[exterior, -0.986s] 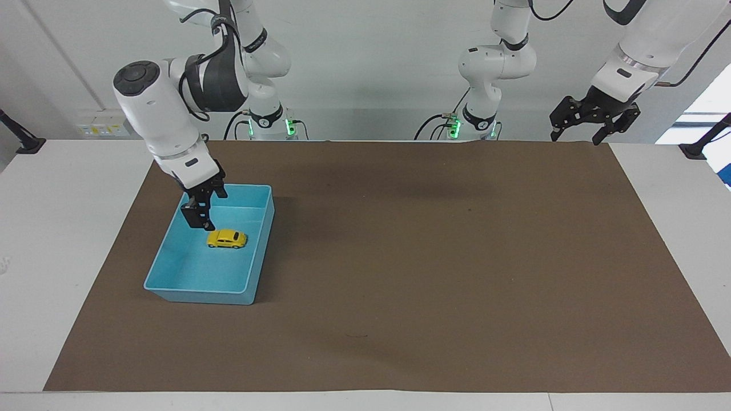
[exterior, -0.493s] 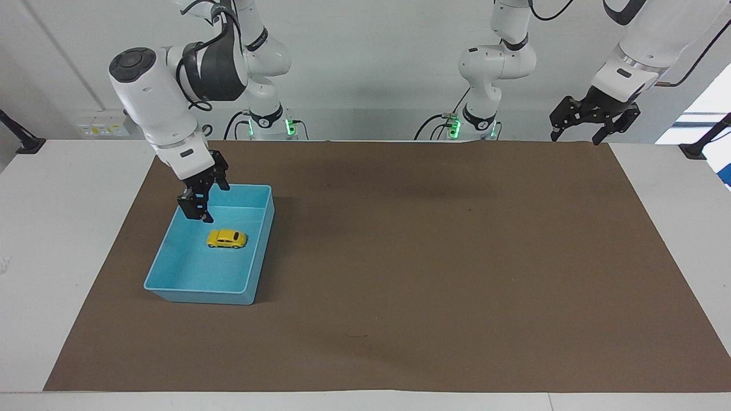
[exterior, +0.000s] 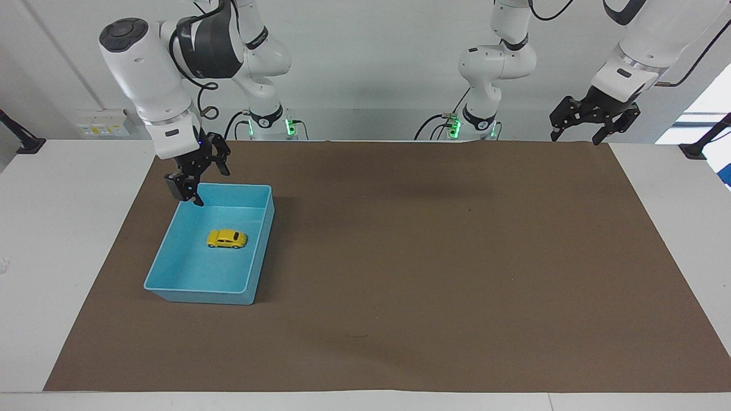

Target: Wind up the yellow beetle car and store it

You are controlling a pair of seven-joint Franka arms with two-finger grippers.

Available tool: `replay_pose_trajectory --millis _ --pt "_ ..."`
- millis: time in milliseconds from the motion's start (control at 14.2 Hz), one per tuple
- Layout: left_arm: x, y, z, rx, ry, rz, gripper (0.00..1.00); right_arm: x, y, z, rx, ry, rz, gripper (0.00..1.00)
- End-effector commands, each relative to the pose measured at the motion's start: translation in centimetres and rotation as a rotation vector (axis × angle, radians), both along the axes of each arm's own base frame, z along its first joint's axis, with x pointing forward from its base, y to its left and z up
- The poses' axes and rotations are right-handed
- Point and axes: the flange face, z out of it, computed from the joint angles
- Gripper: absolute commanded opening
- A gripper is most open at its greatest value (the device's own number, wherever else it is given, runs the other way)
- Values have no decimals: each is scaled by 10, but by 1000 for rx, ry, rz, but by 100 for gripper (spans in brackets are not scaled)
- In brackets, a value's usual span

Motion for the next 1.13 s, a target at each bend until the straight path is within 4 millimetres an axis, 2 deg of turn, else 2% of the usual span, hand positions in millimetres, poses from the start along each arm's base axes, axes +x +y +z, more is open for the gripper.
replay_pose_trajectory --millis 0,282,634,916,1057 --pt "-8 2 1 -11 6 7 100 -7 2 30 17 15 -89 100" --pt "-8 2 1 -11 6 7 100 -11 -8 33 22 45 -201 100" --pt "-8 2 1 -11 6 7 100 -18 1 59 17 71 -459 100" --pt "-8 2 1 -11 6 7 100 -21 -5 58 20 106 -665 100" --pt "-8 2 1 -11 6 7 100 -23 -9 72 20 100 -762 100"
